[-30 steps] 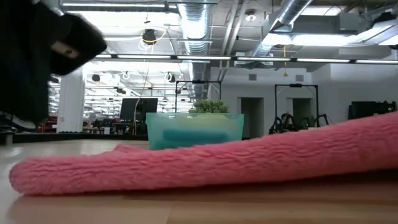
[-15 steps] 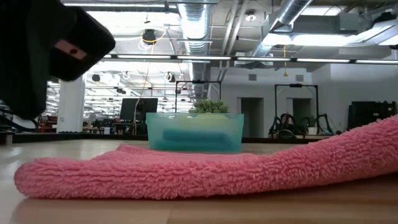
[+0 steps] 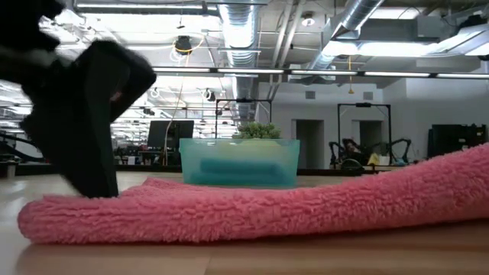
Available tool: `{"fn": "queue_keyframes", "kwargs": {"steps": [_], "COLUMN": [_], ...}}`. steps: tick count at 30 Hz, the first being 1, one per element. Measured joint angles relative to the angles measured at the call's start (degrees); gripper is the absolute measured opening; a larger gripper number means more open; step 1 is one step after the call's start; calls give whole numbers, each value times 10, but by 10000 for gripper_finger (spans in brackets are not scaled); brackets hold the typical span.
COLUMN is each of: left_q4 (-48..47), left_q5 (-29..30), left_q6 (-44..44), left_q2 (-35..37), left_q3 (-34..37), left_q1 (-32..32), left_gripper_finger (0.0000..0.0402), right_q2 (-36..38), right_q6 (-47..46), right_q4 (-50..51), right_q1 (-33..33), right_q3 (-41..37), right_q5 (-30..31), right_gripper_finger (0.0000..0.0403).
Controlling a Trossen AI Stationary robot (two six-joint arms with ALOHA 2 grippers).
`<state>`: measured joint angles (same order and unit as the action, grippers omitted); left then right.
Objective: Fold microfiber towels
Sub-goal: Fold the pink micro fiber cloth
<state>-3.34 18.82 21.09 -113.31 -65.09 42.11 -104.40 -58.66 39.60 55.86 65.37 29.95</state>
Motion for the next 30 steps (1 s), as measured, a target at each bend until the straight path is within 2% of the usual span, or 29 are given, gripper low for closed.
{"fn": "queue_keyframes", "kwargs": {"steps": [5, 10, 21, 30], "left_q4": [-17, -14, -32, -230], "left_q5": [6, 10, 4, -8], "left_q6": [34, 48, 114, 141], "left_q2": [-15, -23, -24, -27], "left_q3": [-2, -4, -10, -100], "left_q1": [-6, -11, -20, -20], "left_gripper_finger": [214, 172, 10, 2], "right_q2": [0, 0, 0, 2], "right_q6": [-7, -8, -9, -9], "right_q4": [0, 0, 0, -4], "right_q1": [0, 0, 0, -2], "right_q3": [-3, -3, -3, -3], "right_q5": [0, 0, -7, -31], "right_gripper_finger": [28, 24, 23, 24]}}
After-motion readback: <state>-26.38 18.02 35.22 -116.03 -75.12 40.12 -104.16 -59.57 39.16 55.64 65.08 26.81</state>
